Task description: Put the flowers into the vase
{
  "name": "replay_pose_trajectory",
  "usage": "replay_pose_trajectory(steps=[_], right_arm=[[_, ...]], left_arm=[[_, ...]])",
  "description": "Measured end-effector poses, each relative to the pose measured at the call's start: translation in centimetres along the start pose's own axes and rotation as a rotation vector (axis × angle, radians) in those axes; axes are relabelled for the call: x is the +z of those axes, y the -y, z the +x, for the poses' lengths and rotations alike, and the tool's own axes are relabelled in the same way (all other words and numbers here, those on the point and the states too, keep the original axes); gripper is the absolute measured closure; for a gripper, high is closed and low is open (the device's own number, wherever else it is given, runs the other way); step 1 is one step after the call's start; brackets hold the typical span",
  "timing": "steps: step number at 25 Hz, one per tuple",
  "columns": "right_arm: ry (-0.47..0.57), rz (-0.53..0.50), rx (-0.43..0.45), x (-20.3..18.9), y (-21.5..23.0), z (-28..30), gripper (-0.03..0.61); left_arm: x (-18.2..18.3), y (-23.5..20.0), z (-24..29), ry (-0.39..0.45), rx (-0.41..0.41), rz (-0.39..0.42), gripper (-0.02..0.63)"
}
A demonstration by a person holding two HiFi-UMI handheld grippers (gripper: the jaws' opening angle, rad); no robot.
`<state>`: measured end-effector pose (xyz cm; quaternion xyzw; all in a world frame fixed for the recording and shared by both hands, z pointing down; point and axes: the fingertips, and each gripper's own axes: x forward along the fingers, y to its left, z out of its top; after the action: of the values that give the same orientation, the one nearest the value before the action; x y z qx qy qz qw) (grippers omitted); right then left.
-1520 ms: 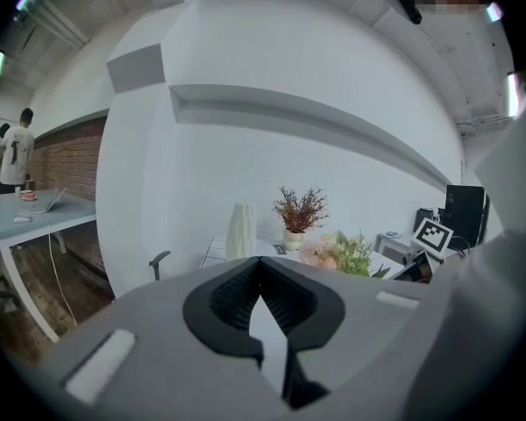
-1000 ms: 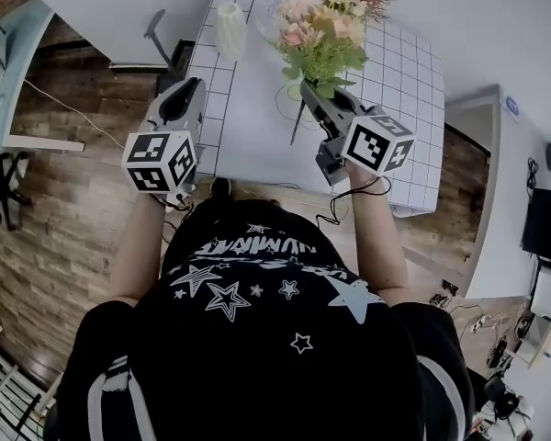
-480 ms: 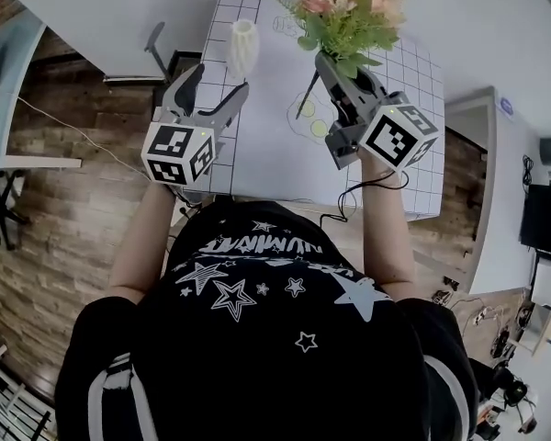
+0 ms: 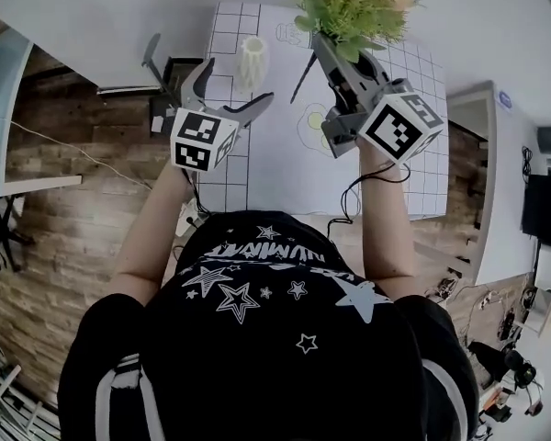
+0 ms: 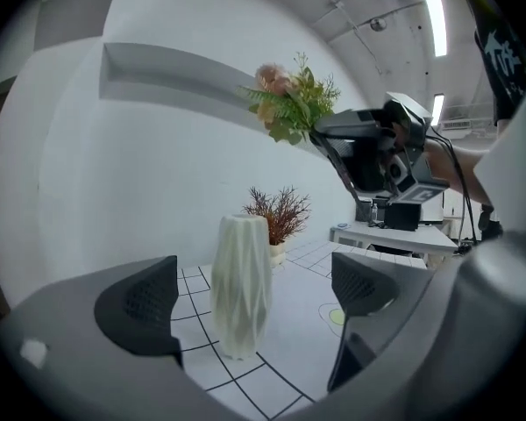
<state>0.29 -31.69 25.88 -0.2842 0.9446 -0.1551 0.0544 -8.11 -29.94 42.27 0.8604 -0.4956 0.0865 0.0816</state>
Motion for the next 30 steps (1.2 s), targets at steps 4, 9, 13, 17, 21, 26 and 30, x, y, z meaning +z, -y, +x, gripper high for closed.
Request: replay_pose_trajectory(steps=[4,9,13,17,21,26,30], right_arm=[[0.021,-0.013,-0.019,0.7,0.2,1.9,0.525],[0.034,-0.022,-0.036,1.4,0.6,3.5,0.525],[0.041,-0.023,-0.066,1.7,1.5,4.2,0.525],[0.069,-0.015,-0.080,2.3,2.2,5.0,0.525],[0.103,-0.021,-0.085,2.9,2.4,5.8,0.525],[0.138,-0.024,-0.068,3.4,2.1,6.9,0.525],[0.148,-0.044,-0.072,3.1,2.0,7.7,0.525]], left_arm=[[-0.9,-1.2,2.3,-0.015,-0.029,0.037,0.079],[-1.0,-1.6,4.6,0.018,-0.042,0.069,0.081],[-1.3,-1.3,5.9,0.028,-0.060,0.090,0.086],[-1.7,-1.5,7.1,0.020,-0.047,0.117,0.092],[-2.3,-1.4,7.5,0.002,-0.045,0.120,0.136],[-2.7,-1.5,7.6,-0.008,-0.039,0.109,0.239],[-2.7,-1.2,7.6,0.003,-0.043,0.126,0.241]])
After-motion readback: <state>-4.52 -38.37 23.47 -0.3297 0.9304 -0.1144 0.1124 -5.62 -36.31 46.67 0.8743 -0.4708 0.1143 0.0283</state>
